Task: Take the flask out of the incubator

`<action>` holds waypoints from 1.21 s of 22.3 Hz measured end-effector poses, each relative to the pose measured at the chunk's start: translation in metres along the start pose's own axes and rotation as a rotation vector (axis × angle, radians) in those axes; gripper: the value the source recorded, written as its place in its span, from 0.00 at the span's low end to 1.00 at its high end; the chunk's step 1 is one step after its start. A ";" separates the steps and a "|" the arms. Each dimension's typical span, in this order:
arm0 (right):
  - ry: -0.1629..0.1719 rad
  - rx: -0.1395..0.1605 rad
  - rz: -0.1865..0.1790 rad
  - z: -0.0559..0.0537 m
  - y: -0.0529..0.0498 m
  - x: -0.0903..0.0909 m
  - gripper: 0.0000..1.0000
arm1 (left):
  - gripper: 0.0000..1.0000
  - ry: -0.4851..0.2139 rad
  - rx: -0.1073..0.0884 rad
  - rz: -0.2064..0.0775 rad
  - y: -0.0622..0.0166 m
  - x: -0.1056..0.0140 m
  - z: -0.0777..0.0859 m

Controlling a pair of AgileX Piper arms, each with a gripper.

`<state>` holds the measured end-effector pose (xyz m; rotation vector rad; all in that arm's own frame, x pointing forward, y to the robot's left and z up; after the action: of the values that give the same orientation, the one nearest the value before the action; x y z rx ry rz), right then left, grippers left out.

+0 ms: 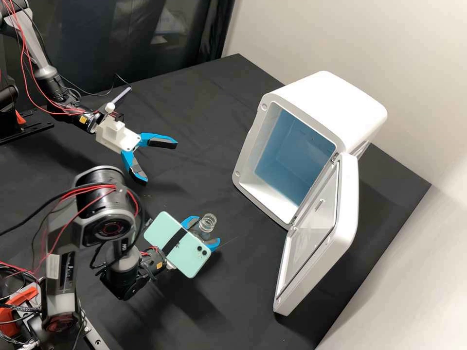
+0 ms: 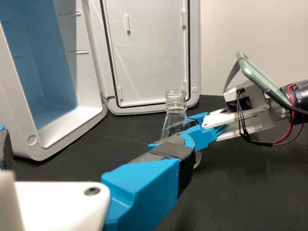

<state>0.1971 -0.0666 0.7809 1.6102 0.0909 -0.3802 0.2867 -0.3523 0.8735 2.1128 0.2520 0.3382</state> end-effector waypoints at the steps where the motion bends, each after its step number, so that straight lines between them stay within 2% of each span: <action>1: 0.006 -0.002 0.003 0.000 0.000 0.000 0.00 | 1.00 0.000 0.000 0.001 0.0002 0.000 0.000; 10: 0.017 0.003 0.024 0.005 0.003 0.008 0.00 | 1.00 0.000 0.000 0.001 0.0004 -0.002 0.000; 11: 0.015 0.005 0.024 0.005 0.003 0.008 1.00 | 1.00 -0.001 0.000 0.005 0.0015 -0.002 0.000; 18: 0.002 0.007 0.039 0.006 0.005 0.008 1.00 | 1.00 -0.001 0.000 0.005 0.0015 -0.002 0.000; 21: -0.019 0.007 0.021 0.008 0.003 0.008 1.00 | 1.00 -0.001 0.000 0.005 0.0017 -0.002 0.000; 27: -0.024 0.006 0.018 0.009 0.003 0.008 1.00 | 1.00 -0.018 0.002 -0.006 -0.0014 -0.003 0.006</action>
<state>0.2040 -0.0768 0.7812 1.6113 0.0561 -0.3861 0.2852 -0.3570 0.8690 2.1158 0.2487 0.3157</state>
